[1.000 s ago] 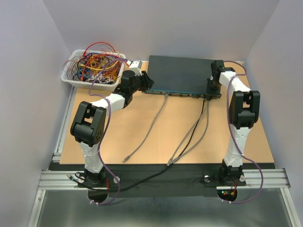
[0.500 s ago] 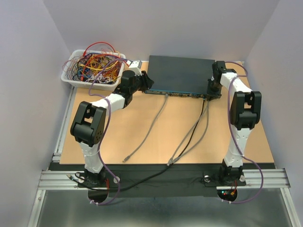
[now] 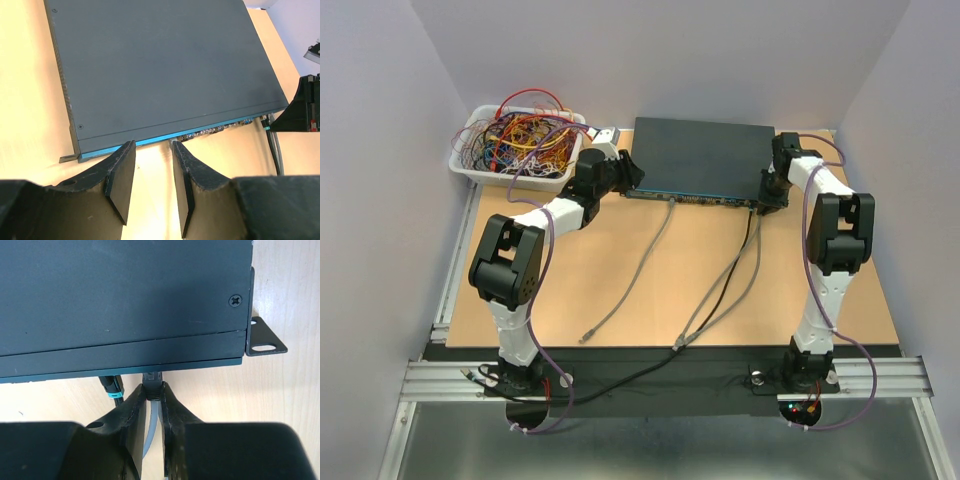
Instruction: Insert the plug into the switch port
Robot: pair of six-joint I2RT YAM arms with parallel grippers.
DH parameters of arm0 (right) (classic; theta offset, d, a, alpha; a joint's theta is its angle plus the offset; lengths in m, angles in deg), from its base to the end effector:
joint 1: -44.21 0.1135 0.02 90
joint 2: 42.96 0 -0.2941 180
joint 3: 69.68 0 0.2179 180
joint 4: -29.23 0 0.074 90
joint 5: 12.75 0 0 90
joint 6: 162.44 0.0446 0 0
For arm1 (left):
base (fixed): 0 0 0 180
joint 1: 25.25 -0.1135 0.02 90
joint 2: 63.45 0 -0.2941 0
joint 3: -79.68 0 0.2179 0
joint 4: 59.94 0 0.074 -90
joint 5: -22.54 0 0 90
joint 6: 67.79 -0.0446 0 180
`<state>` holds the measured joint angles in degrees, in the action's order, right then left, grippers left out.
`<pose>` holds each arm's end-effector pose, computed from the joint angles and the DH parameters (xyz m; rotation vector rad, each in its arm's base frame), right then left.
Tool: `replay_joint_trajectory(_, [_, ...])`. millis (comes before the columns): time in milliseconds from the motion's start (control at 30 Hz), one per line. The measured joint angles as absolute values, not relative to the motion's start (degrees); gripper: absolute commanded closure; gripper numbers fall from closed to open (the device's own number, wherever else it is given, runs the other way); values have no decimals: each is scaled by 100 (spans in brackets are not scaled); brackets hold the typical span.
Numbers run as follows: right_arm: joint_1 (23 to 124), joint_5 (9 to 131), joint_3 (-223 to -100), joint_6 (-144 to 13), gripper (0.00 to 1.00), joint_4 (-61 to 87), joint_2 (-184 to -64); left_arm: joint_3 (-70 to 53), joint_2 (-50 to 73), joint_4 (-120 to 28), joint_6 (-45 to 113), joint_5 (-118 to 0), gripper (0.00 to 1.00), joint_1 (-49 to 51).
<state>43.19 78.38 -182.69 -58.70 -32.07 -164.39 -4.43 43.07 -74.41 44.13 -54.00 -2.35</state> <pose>0.4299 -0.0085 0.2213 0.3629 2.7638 0.0279 0.3841 -0.1735 0.2962 0.1957 1.7576 -0.7755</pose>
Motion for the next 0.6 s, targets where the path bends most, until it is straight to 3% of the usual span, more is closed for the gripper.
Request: replay_joint_trajectory(600, [4269,7337,-18571,-6069,100,-3483,-16601,-443,4309,-7441,4413,-5400,54,-240])
